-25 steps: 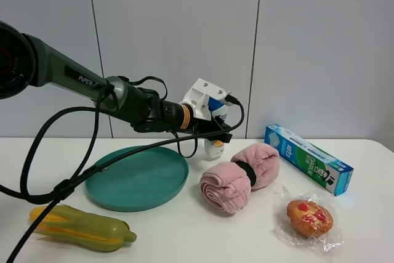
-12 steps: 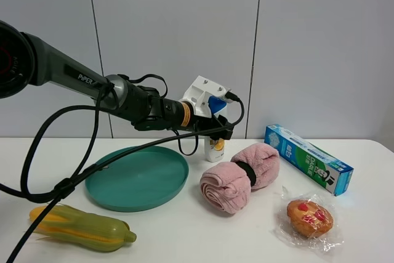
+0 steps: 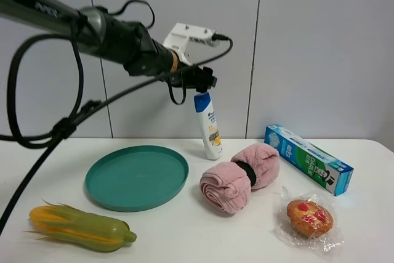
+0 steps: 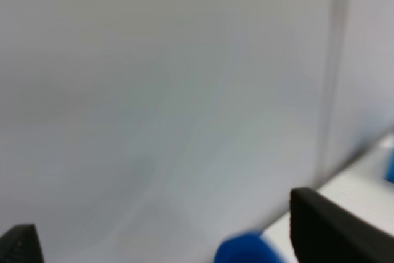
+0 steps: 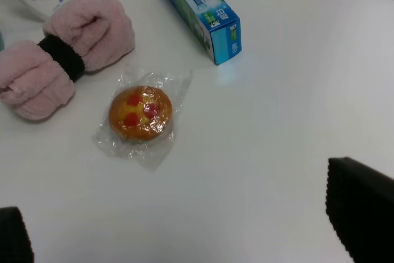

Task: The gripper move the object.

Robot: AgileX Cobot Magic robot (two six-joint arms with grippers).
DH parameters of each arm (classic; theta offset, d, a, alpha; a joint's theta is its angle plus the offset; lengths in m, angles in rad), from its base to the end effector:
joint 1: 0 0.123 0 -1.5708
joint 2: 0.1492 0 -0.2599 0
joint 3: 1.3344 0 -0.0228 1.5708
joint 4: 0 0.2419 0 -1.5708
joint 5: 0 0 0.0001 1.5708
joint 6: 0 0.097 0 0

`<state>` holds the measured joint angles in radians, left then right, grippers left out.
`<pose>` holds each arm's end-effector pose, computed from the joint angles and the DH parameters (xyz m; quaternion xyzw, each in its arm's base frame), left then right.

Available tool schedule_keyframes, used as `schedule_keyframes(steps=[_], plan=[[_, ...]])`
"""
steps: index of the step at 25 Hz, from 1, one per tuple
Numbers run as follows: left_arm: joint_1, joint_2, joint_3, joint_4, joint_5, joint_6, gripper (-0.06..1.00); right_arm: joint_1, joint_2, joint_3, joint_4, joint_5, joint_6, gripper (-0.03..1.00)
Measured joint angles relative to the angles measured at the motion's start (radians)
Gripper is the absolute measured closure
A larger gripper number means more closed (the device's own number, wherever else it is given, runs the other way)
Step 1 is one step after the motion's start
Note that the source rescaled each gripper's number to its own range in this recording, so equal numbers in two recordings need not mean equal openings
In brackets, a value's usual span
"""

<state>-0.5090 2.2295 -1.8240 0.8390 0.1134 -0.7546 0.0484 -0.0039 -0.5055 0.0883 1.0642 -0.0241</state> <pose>0.4528 -0.2433 0.2114 0.2194 0.8020 -0.0834 0.5492 0.0161 0.0083 0.2719 -0.0328 0.8502 0.0504 0.5230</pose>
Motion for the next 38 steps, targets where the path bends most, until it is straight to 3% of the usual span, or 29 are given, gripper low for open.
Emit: schedule_keyframes(steps=[3,6,9,22,26,31,34,38], plan=[[-0.014,-0.101,0.000,-0.175,0.166,0.171,0.15,0.000,0.000,0.000,0.000,0.000,0.000,-0.03],[-0.034,-0.187,0.000,-0.326,0.279,0.409,0.15,0.000,0.000,0.000,0.000,0.000,0.000,-0.03],[-0.051,-0.245,0.000,-0.381,0.329,0.561,0.15,0.000,0.000,0.000,0.000,0.000,0.000,-0.03],[-0.053,-0.266,0.000,-0.390,0.387,0.619,0.15,0.000,0.000,0.000,0.000,0.000,0.000,-0.03],[-0.053,-0.288,0.000,-0.465,0.556,0.733,0.15,0.000,0.000,0.000,0.000,0.000,0.000,-0.03],[-0.025,-0.377,0.000,-0.623,0.756,0.901,0.15,0.000,0.000,0.000,0.000,0.000,0.000,-0.03],[0.013,-0.429,-0.001,-0.693,0.853,0.924,0.15,0.000,0.000,0.000,0.000,0.000,0.000,-0.03],[0.072,-0.486,-0.001,-0.718,1.038,0.923,0.15,0.000,0.000,0.000,0.000,0.000,0.000,-0.03]])
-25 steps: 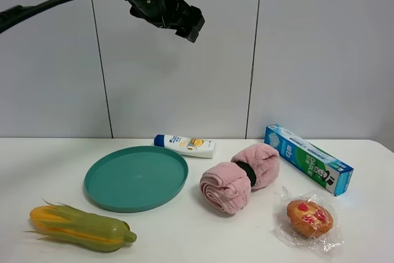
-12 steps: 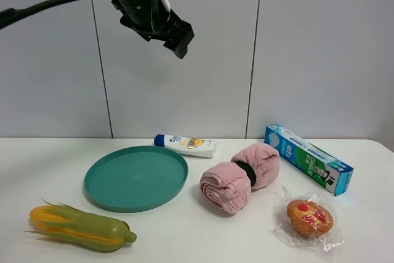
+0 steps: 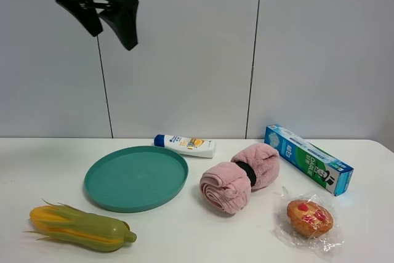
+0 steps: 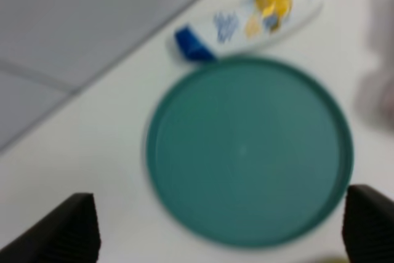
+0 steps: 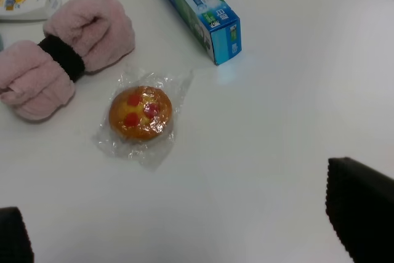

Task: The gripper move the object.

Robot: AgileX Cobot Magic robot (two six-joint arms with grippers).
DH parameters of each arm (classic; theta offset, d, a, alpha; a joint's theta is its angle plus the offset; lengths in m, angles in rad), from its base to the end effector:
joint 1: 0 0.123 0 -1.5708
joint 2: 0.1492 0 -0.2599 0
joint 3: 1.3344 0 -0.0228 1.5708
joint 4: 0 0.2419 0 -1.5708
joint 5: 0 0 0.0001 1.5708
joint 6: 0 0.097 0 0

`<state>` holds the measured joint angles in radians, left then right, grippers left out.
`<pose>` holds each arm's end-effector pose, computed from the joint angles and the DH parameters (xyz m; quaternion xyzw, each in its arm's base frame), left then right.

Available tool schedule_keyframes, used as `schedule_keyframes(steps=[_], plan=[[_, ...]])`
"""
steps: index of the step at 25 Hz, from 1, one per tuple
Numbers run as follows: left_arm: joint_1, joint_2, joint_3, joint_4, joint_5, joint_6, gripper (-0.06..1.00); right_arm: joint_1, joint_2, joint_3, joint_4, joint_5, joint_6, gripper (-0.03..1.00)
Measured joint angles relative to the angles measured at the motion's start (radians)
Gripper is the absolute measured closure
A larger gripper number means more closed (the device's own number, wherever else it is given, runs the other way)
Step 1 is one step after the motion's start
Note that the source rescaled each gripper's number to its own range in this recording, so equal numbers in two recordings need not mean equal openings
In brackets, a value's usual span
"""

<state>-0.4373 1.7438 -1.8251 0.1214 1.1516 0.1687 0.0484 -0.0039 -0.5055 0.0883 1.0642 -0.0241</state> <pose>0.3402 -0.1472 0.3524 0.2923 0.9096 0.0209 0.2946 0.0161 0.0083 0.2719 -0.0328 0.8502 0.0504 0.5230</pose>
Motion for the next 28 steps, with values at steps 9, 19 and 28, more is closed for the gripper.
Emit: schedule_keyframes(steps=[9,19,28], plan=[[0.205,-0.318,0.068,-0.076,0.056,-0.061,0.15,0.000,0.000,0.000,0.000,0.000,0.000,-0.03],[0.455,-0.933,0.546,-0.096,0.056,-0.076,0.15,0.000,0.000,0.000,0.000,0.000,0.000,-0.03],[0.459,-1.427,0.932,-0.107,0.059,-0.179,0.15,0.000,0.000,0.000,0.000,0.000,0.000,-0.03]])
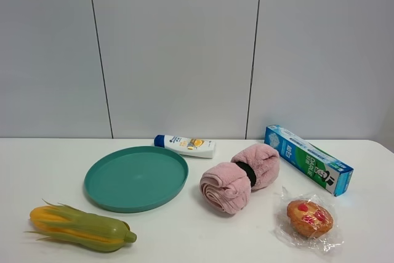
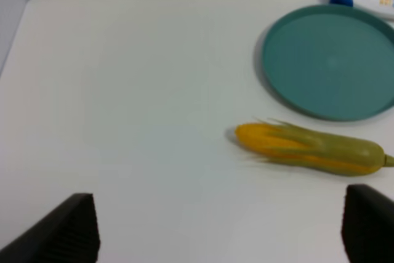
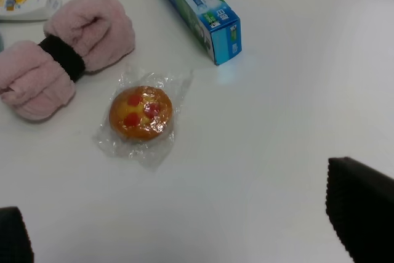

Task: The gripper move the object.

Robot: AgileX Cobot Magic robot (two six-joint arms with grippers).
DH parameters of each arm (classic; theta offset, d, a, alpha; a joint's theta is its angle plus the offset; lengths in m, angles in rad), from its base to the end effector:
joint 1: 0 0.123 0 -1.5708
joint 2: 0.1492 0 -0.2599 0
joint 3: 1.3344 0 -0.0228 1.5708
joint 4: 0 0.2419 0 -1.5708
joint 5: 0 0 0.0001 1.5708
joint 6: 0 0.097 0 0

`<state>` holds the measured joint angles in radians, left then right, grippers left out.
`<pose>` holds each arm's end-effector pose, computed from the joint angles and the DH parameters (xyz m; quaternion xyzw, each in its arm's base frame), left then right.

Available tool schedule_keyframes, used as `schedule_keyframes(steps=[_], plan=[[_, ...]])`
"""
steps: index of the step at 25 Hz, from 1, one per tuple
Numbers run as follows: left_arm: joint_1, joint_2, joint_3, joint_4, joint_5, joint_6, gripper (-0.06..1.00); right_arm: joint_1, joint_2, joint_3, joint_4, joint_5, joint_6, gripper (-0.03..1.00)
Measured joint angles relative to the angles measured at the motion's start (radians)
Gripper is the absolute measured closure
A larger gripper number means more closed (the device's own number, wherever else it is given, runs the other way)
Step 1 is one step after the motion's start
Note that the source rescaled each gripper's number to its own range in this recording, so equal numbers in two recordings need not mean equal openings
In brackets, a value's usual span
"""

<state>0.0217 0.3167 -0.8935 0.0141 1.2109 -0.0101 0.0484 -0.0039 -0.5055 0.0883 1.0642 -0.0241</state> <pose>0.0270 0.0019 0.3563 -0.0149 0.8716 0.0098 0.4898 0.0161 0.0083 0.2719 -0.0328 0.8502 0.0504 0.5230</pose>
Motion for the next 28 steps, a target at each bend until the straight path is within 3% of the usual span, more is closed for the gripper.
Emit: schedule_keyframes(steps=[11,17,22,28], plan=[[0.000,-0.311,0.247,-0.002,0.006,-0.013,0.15,0.000,0.000,0.000,0.000,0.000,0.000,-0.03],[0.000,-0.323,0.336,-0.002,-0.003,-0.013,0.15,0.000,0.000,0.000,0.000,0.000,0.000,-0.03],[0.000,-0.323,0.381,-0.002,-0.130,-0.013,0.15,0.000,0.000,0.000,0.000,0.000,0.000,-0.03],[0.000,-0.323,0.385,-0.003,-0.152,-0.013,0.15,0.000,0.000,0.000,0.000,0.000,0.000,-0.03]])
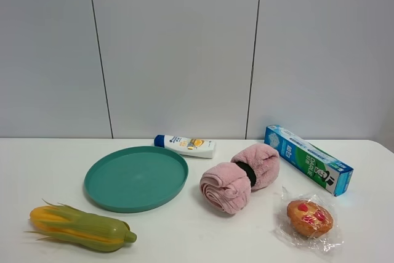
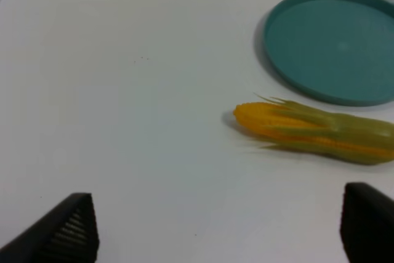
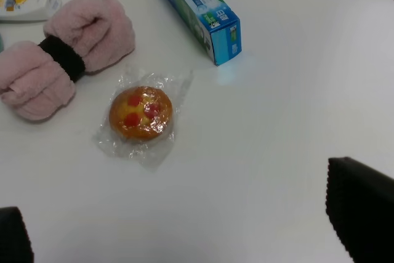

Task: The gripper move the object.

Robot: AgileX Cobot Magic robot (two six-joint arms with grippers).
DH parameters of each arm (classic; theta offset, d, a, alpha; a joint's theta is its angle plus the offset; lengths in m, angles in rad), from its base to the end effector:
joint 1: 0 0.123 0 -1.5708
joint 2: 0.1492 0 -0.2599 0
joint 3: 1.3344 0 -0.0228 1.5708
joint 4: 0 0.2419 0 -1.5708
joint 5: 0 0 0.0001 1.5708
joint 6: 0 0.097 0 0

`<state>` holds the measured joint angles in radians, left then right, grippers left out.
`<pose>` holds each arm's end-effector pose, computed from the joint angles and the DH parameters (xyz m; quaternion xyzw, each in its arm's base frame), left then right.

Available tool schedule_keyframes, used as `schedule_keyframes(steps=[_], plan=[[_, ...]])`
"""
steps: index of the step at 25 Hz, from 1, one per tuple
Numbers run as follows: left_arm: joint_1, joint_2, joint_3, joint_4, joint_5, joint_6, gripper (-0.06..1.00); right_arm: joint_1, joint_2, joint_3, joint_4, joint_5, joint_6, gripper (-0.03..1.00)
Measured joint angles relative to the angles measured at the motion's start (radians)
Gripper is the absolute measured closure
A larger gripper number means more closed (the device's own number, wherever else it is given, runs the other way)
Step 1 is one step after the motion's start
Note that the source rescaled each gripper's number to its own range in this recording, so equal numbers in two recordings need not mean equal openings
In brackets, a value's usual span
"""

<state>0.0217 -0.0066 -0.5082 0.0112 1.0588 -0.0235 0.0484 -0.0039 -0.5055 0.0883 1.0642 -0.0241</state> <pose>0.0162 0.0013 0.2728 -0.0194 0.8486 0.0051 0.5286 0.0161 0.0083 0.2719 -0.0328 0.8502 0.0504 0.5230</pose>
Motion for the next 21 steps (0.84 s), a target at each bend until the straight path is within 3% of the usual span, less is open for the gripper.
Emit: schedule_keyframes(steps=[21], plan=[[0.000,0.000,0.000,0.000,0.000,0.000,0.15,0.000,0.000,0.000,0.000,0.000,0.000,-0.03]])
